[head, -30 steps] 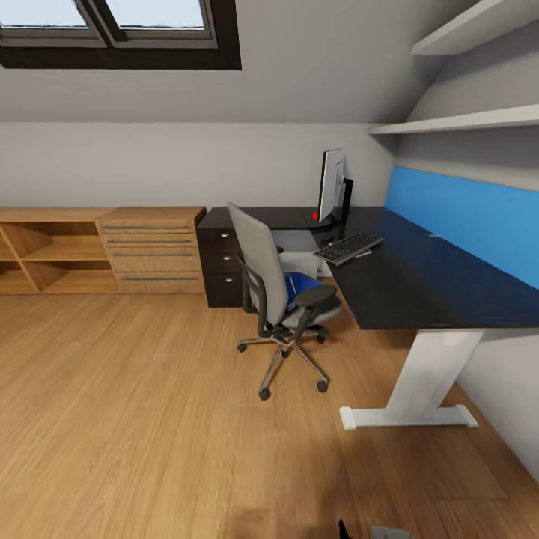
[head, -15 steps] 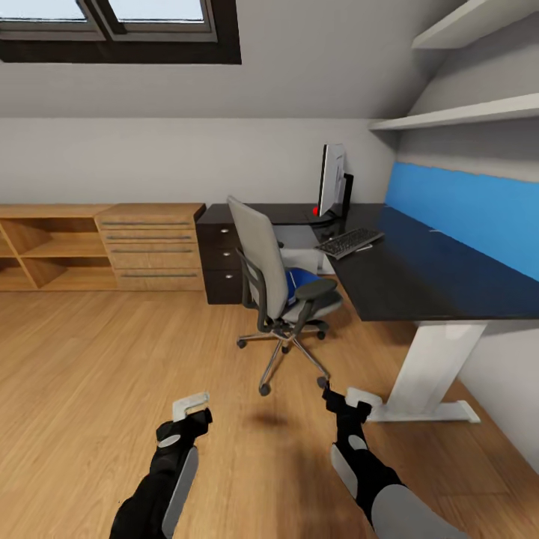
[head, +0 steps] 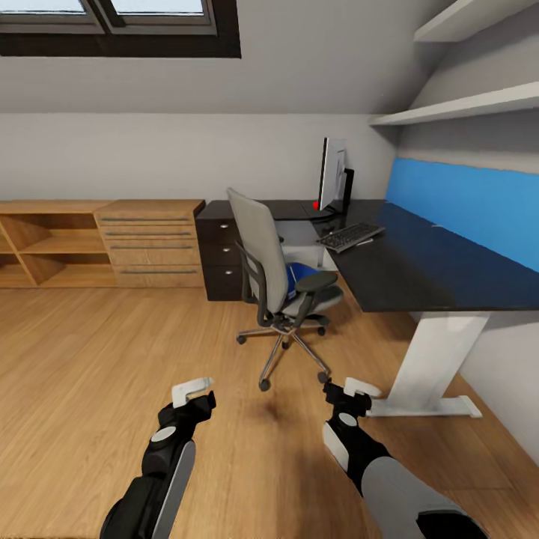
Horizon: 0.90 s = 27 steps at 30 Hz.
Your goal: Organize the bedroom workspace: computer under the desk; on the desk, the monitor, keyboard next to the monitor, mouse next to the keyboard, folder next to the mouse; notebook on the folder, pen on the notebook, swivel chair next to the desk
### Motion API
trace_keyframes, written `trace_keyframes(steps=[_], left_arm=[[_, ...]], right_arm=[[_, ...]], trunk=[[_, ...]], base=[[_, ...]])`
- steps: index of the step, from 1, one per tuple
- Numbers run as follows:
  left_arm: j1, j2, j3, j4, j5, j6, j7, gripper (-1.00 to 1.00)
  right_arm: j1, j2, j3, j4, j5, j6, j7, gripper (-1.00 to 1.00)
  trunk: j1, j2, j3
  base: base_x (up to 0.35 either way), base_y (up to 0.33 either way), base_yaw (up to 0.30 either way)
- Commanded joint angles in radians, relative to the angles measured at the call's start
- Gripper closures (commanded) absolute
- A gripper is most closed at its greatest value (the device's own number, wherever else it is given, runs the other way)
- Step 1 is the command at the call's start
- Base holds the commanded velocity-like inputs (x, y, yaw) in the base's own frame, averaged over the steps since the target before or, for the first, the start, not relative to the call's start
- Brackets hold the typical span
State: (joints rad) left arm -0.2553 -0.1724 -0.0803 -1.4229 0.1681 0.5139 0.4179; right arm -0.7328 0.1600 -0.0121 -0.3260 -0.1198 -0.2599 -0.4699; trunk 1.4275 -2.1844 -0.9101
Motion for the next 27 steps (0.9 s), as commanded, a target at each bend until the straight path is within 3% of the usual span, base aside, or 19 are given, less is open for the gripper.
trace_keyframes(steps=[1, 5, 10, 12, 17, 21, 24, 27], left_arm=[[0.002, 0.0, -0.004, -0.013, 0.015, 0.014, 0.008, -1.0], [0.007, 0.001, -0.056, -0.139, 0.035, 0.032, 0.007, -1.0], [0.025, 0.005, -0.069, -0.162, 0.05, 0.033, 0.007, -1.0], [0.032, 0.014, -0.07, -0.163, 0.055, 0.034, 0.007, -1.0], [0.061, 0.069, -0.072, -0.168, 0.082, 0.026, 0.007, -1.0], [0.103, 0.077, -0.074, -0.184, 0.093, -0.005, 0.005, -1.0], [0.137, 0.08, -0.078, -0.192, 0.097, -0.079, 0.004, -1.0], [0.149, 0.084, -0.079, -0.194, 0.098, -0.104, 0.004, -1.0]], right_arm=[[-0.019, 0.0, -0.002, -0.003, -0.011, -0.009, 0.002, -1.0], [-0.049, 0.015, 0.003, -0.058, -0.005, -0.089, -0.011, -1.0], [-0.051, 0.015, 0.009, -0.073, 0.001, -0.11, -0.024, -1.0], [-0.051, 0.015, 0.009, -0.071, 0.002, -0.115, -0.024, -1.0], [-0.05, 0.015, 0.012, -0.047, 0.009, -0.127, -0.018, -1.0], [-0.05, 0.015, 0.015, -0.031, 0.012, -0.128, -0.016, -1.0], [-0.05, 0.015, 0.051, -0.03, 0.03, -0.123, -0.01, -1.0], [-0.05, 0.015, 0.105, -0.032, 0.036, -0.084, -0.008, -1.0]], trunk=[[0.004, -0.008, -0.004], [0.019, -0.036, -0.017], [0.038, -0.071, -0.032], [0.046, -0.085, -0.039], [0.065, -0.12, -0.054], [0.08, -0.148, -0.067], [0.092, -0.169, -0.076], [0.103, -0.19, -0.086]], base=[[0.0, 0.0, 0.0], [0.0, 0.0, 0.0], [0.0, 0.0, 0.0], [0.0, 0.0, 0.0], [0.0, 0.0, 0.0], [0.0, 0.0, 0.0], [0.0, 0.0, 0.0], [0.0, 0.0, 0.0]])
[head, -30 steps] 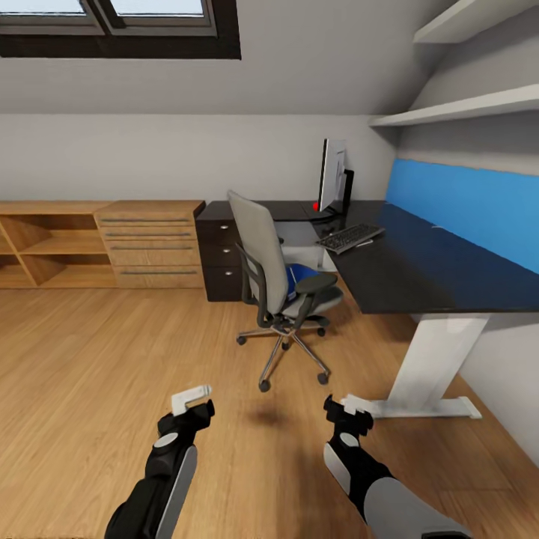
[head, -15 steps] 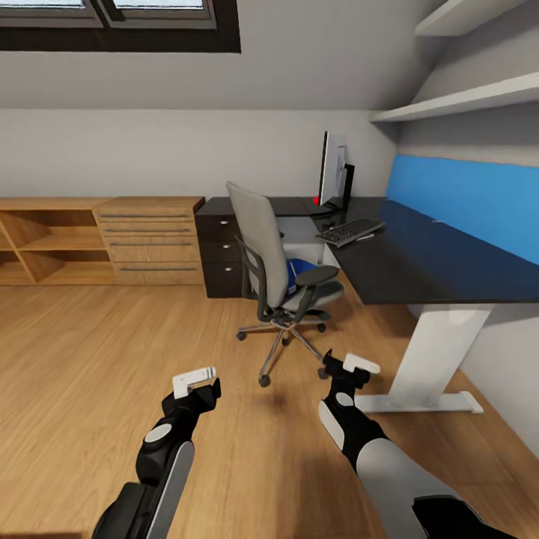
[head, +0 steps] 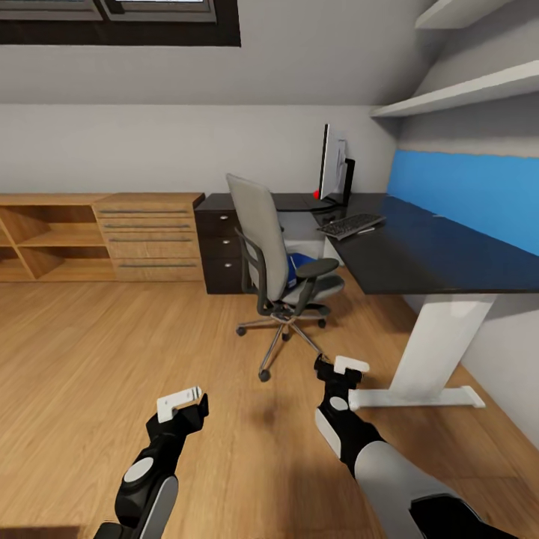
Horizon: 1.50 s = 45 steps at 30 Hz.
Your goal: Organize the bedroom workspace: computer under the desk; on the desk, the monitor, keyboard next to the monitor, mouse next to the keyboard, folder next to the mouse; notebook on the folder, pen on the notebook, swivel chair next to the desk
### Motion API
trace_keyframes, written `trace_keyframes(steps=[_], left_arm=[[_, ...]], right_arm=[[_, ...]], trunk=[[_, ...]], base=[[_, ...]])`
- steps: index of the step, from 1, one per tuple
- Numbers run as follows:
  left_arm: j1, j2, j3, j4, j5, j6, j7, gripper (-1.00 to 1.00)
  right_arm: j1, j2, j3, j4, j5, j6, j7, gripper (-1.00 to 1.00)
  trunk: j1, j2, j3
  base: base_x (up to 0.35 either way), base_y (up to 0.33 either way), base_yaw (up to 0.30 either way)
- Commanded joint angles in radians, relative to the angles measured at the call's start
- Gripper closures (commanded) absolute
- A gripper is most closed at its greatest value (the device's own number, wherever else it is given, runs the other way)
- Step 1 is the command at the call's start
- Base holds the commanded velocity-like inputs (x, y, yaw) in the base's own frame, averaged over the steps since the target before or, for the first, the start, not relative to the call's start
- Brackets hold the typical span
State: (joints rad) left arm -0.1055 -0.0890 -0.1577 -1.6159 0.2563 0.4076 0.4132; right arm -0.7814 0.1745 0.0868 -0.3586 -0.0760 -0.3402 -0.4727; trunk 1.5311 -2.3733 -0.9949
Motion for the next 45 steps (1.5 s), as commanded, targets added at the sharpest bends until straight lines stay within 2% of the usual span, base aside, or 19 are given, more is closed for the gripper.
trace_keyframes(steps=[1, 6, 10, 13, 19, 21, 25, 26, 29, 33, 45], left_arm=[[0.001, 0.001, -0.001, -0.002, 0.01, 0.0, 0.009, -1.0], [0.004, 0.004, -0.002, -0.002, 0.011, -0.008, 0.009, -1.0], [0.005, 0.004, -0.002, -0.002, 0.01, -0.009, 0.009, -1.0], [0.006, 0.005, -0.003, -0.002, 0.008, -0.009, 0.009, -1.0], [0.006, 0.005, -0.034, -0.002, 0.006, -0.01, 0.013, -1.0], [0.006, 0.005, -0.044, -0.002, 0.006, -0.01, 0.014, -1.0], [0.006, 0.005, -0.047, -0.002, 0.006, -0.008, 0.015, -1.0], [0.006, 0.005, -0.047, -0.002, 0.006, -0.007, 0.015, -1.0], [0.006, 0.005, -0.048, -0.002, 0.006, -0.007, 0.015, -1.0], [0.006, 0.005, -0.048, -0.002, 0.006, -0.006, 0.015, -1.0], [0.006, 0.01, -0.046, 0.012, 0.006, -0.006, 0.015, -1.0]], right_arm=[[-0.001, 0.0, 0.015, 0.0, -0.008, 0.015, -0.004, -1.0], [-0.001, 0.0, 0.036, -0.025, -0.01, 0.166, 0.035, -1.0], [-0.001, 0.0, 0.039, -0.06, -0.014, 0.267, 0.119, -1.0], [-0.001, 0.0, 0.04, -0.075, -0.028, 0.31, 0.166, -1.0], [0.0, 0.0, 0.041, -0.082, -0.035, 0.288, 0.183, -1.0], [0.0, 0.0, 0.041, -0.083, -0.035, 0.272, 0.185, -1.0], [0.001, 0.0, 0.039, -0.084, -0.035, 0.244, 0.183, -1.0], [0.001, 0.0, 0.04, -0.083, -0.035, 0.206, 0.183, -1.0], [0.001, 0.0, 0.04, -0.083, -0.035, 0.194, 0.183, -1.0], [0.001, -0.008, 0.039, -0.083, -0.036, 0.167, 0.182, -1.0], [0.003, -0.006, 0.04, -0.081, -0.038, 0.148, 0.135, -1.0]], trunk=[[0.004, -0.008, -0.004], [0.023, -0.043, -0.02], [0.038, -0.071, -0.032], [0.046, -0.085, -0.039], [0.046, -0.085, -0.039], [0.054, -0.099, -0.045], [0.069, -0.127, -0.057], [0.069, -0.127, -0.061], [0.071, -0.128, -0.073], [0.071, -0.128, -0.073], [0.071, -0.128, -0.073]], base=[[0.0, 0.0, 0.0], [0.0, 0.0, 0.0], [0.0, 0.0, 0.0], [0.0, 0.0, 0.0], [0.0, 0.0, 0.0], [0.0, 0.0, 0.0], [0.0, 0.0, 0.0], [0.0, 0.0, 0.0], [0.0, 0.0, 0.0], [0.0, 0.0, 0.0], [0.014, 0.0, 0.0]])
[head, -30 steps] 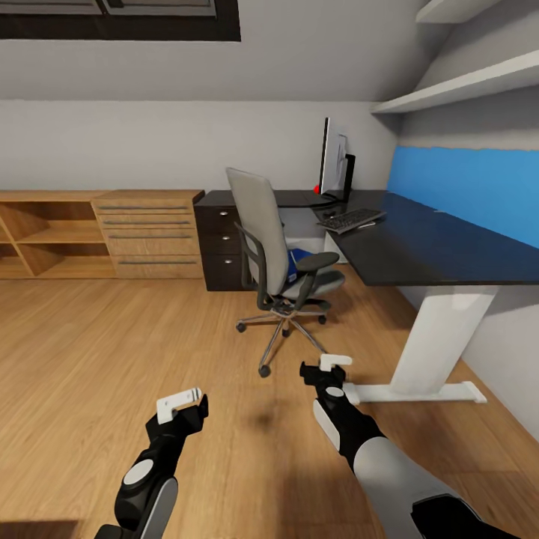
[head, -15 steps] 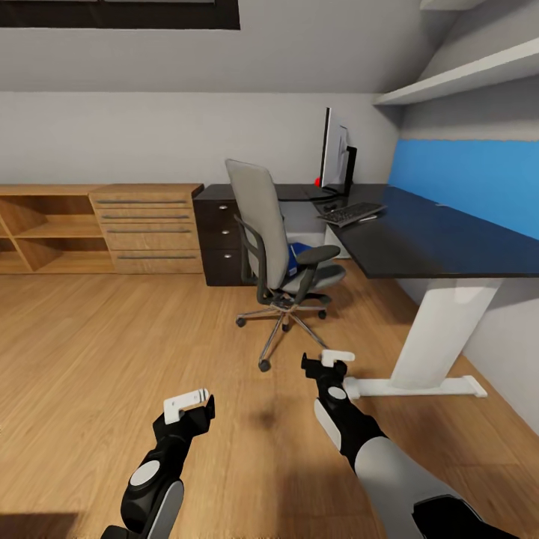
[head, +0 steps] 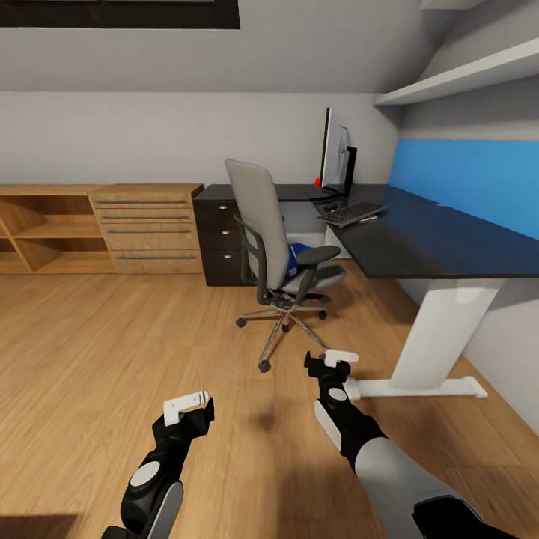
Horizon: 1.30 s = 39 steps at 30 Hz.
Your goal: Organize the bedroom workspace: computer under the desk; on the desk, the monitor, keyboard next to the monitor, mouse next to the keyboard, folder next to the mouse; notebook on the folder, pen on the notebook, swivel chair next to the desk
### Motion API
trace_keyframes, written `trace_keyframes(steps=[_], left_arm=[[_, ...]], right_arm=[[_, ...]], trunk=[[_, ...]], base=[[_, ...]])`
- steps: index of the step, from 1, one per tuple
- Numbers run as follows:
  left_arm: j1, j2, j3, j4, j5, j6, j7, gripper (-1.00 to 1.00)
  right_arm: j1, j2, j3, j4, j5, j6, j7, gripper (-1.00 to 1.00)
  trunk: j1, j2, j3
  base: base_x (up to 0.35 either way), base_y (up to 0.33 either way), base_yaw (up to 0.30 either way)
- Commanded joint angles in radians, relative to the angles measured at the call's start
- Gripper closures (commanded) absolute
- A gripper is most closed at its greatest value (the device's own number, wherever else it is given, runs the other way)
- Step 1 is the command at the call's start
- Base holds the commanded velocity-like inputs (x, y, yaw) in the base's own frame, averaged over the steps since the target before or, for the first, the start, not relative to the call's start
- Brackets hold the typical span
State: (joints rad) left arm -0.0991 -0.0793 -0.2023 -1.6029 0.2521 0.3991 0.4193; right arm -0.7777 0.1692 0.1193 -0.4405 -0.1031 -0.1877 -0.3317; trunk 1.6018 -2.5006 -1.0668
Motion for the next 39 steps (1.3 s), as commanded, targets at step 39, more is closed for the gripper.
trace_keyframes(steps=[39], left_arm=[[-0.001, 0.001, 0.001, 0.009, 0.009, 0.0, 0.01, -1.0]], right_arm=[[-0.189, -0.099, -0.065, 0.244, -0.038, -0.001, -0.011, -1.0]], trunk=[[0.0, 0.0, -0.001]], base=[[0.125, 0.0, 0.0]])
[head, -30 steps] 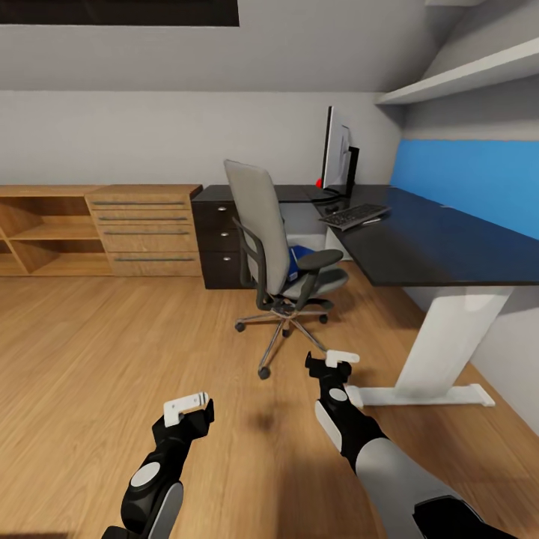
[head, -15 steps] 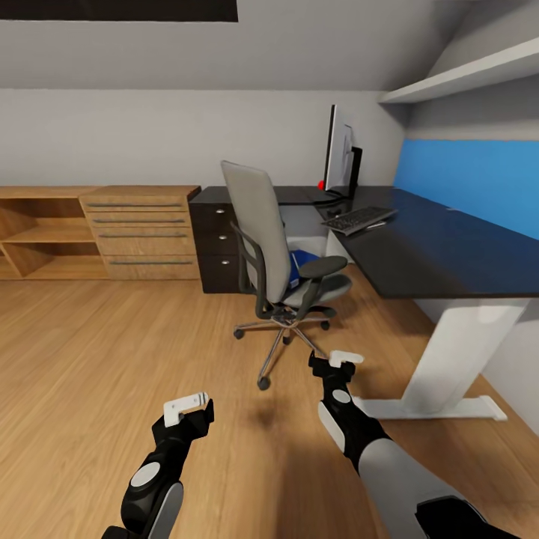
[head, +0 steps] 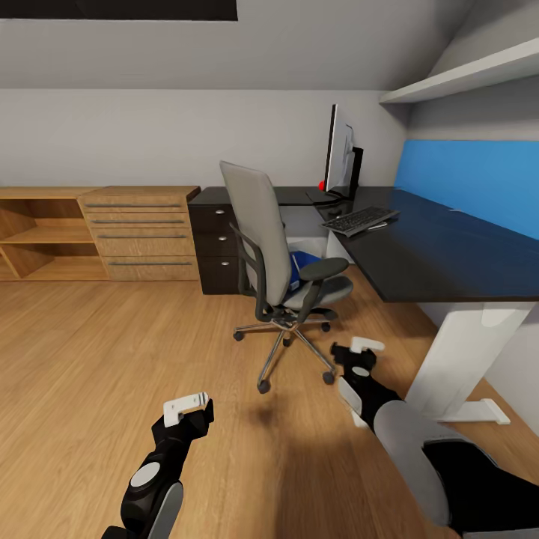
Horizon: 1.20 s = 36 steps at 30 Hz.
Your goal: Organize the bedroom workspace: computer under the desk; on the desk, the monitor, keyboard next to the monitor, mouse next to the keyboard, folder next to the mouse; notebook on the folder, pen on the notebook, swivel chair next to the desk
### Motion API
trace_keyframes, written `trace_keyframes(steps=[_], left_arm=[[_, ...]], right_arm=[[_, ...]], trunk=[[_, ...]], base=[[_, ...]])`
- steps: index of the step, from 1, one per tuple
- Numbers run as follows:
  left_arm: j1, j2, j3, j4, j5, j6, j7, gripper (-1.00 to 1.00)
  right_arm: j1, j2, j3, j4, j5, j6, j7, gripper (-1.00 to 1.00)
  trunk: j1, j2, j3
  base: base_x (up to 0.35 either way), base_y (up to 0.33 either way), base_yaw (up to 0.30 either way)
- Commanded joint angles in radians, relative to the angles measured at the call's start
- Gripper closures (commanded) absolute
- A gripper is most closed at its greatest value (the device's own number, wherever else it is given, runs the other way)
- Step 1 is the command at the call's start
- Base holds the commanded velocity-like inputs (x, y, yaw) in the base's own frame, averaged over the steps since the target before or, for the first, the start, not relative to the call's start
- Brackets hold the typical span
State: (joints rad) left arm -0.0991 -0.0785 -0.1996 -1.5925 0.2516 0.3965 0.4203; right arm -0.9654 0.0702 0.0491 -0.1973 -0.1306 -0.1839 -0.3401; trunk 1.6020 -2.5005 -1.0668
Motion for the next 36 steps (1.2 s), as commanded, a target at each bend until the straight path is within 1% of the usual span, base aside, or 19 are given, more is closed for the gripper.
trace_keyframes(steps=[1, 3, 9, 16, 22, 27, 36], left_arm=[[-0.001, 0.0, -0.001, -0.001, 0.01, 0.002, 0.009, -1.0], [-0.001, 0.0, -0.002, -0.001, 0.01, 0.002, 0.009, -1.0], [-0.001, 0.0, -0.001, 0.0, 0.01, 0.003, 0.008, -1.0], [-0.001, 0.0, -0.001, 0.0, 0.01, 0.003, 0.008, -1.0], [-0.001, 0.0, -0.002, 0.0, 0.009, 0.003, 0.009, -1.0], [-0.001, 0.0, -0.002, 0.0, 0.011, 0.003, 0.009, -1.0], [0.002, 0.0, -0.001, 0.002, 0.01, 0.003, 0.009, -1.0]], right_arm=[[-0.005, -0.002, 0.003, 0.005, -0.018, -0.002, -0.001, -1.0], [-0.014, -0.001, -0.002, 0.017, -0.052, -0.002, 0.004, -1.0], [-0.018, 0.002, -0.007, 0.027, -0.077, -0.01, 0.005, -1.0], [-0.018, 0.002, -0.008, 0.037, -0.081, -0.017, 0.006, -1.0], [-0.018, 0.002, -0.008, 0.039, -0.081, -0.034, 0.006, -1.0], [-0.018, 0.001, -0.008, 0.039, -0.081, -0.054, 0.005, -1.0], [-0.018, 0.001, -0.008, 0.039, -0.081, -0.061, 0.005, -1.0]], trunk=[[0.0, 0.0, -0.001], [0.0, 0.0, -0.001], [0.0, 0.0, -0.001], [0.0, 0.0, -0.001], [0.0, 0.0, -0.001], [0.0, 0.0, -0.001], [0.0, 0.0, -0.001]], base=[[0.0, 0.0, 0.0], [0.09, 0.0, 0.0], [0.248, 0.0, 0.0], [0.292, 0.0, 0.0], [0.116, 0.0, 0.0], [0.228, -0.053, 0.0], [0.159, -0.049, 0.0]])
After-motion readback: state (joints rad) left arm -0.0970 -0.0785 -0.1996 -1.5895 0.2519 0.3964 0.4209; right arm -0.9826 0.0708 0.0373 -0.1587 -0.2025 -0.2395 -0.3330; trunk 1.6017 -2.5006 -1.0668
